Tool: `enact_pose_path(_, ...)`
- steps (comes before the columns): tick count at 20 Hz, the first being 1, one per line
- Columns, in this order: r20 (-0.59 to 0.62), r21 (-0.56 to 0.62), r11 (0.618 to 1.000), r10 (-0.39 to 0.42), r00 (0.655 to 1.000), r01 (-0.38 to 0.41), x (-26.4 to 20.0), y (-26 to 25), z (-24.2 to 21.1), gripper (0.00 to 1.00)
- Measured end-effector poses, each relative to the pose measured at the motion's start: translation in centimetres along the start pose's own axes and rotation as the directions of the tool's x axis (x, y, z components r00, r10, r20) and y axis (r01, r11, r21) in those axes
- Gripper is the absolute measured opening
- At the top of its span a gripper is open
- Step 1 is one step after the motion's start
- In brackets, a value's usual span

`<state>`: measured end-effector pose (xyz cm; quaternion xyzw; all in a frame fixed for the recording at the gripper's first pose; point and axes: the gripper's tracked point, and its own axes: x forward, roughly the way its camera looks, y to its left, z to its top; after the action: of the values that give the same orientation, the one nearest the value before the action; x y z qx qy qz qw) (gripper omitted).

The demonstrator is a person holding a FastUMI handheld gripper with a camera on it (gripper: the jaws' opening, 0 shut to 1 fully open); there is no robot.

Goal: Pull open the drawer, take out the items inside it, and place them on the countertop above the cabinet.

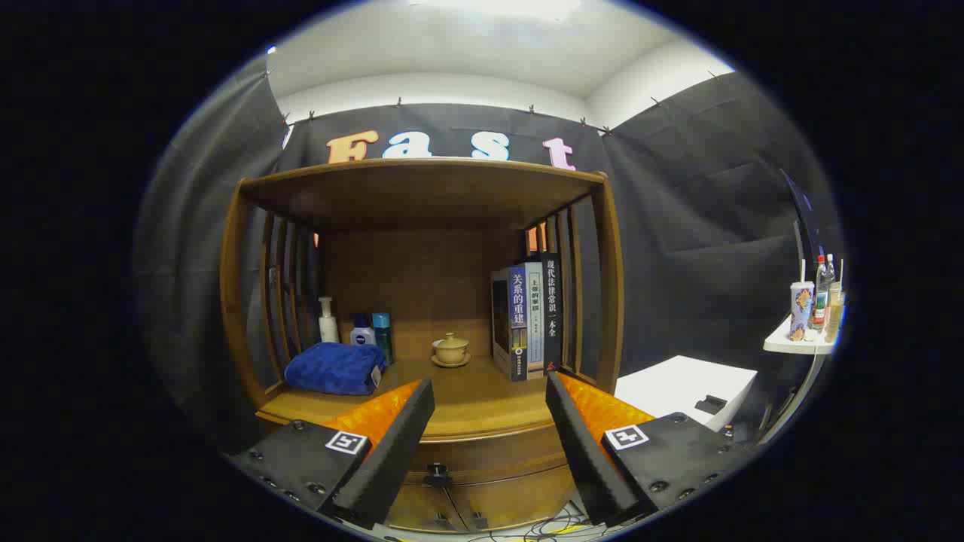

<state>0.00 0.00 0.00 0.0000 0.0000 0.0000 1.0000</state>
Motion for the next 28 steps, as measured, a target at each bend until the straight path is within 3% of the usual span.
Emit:
enact_pose_path(10,0.0,-0.05,0.999,0.022,1.0,-0.022,1.1,1.9,0.7,0.99)
enact_pose_path(20,-0.008,-0.018,1.0,0.011,1.0,-0.011,0.9,1.2,0.3,0.99)
enact_pose_path(28,-0.013,0.093,0.994,0.06,0.998,-0.059,1.8,2.6,-5.0,0.99)
